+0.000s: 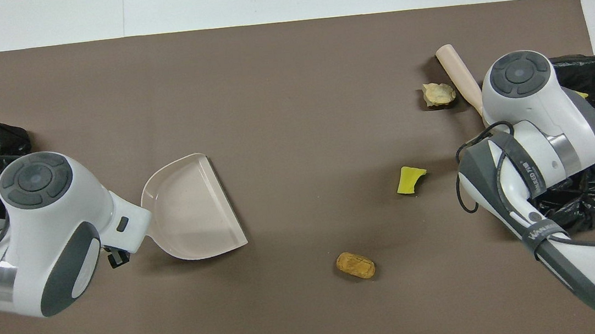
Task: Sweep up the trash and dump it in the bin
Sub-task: 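Sweep the sponge and roll near the right bin toward the table center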
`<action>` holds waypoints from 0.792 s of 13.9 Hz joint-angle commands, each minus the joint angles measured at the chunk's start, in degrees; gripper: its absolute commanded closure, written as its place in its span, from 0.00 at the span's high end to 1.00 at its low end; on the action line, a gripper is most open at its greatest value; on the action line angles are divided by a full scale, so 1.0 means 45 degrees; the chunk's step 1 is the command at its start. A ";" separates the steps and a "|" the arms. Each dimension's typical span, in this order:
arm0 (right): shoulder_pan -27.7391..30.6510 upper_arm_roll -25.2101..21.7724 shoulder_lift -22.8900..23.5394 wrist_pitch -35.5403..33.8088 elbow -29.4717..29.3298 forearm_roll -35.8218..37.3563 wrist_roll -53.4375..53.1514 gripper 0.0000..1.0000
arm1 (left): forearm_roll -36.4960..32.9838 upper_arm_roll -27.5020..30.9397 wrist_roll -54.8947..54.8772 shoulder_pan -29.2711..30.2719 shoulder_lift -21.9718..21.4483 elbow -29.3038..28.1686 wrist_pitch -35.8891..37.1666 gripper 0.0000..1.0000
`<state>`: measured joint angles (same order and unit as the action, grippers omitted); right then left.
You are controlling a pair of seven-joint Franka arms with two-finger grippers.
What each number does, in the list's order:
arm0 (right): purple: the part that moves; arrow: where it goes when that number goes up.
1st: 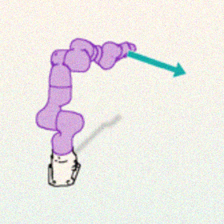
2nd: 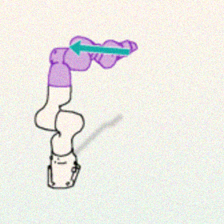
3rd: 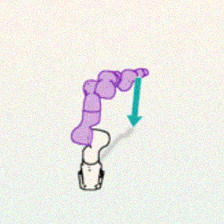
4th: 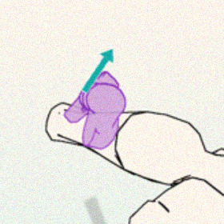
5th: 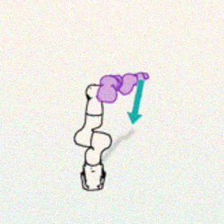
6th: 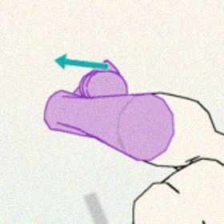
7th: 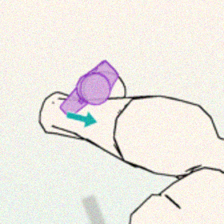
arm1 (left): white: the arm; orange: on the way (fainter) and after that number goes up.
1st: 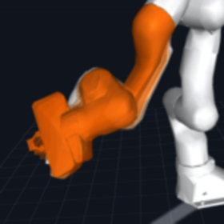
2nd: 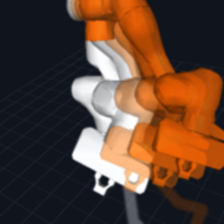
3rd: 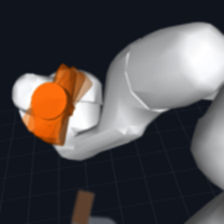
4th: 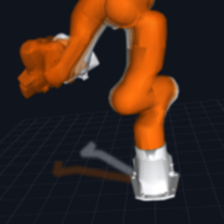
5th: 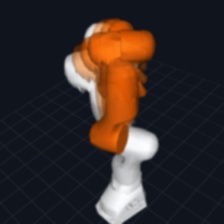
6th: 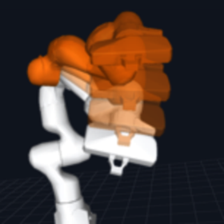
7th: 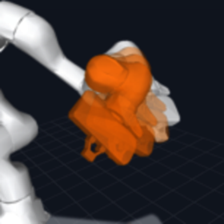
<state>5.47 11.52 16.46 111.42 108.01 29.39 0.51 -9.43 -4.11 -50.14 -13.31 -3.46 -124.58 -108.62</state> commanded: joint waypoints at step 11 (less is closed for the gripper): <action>-0.4104 0.0194 0.0072 -0.1552 -0.1029 -0.6277 -0.5459 0.00 | -0.0326 0.0112 0.0790 -0.0148 -0.0520 -0.1223 -0.2248 0.00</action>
<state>-12.10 12.31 16.71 107.91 106.54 3.23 -21.42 -9.81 -4.13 -46.93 -13.32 -4.53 -129.04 -117.20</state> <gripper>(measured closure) 0.727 0.687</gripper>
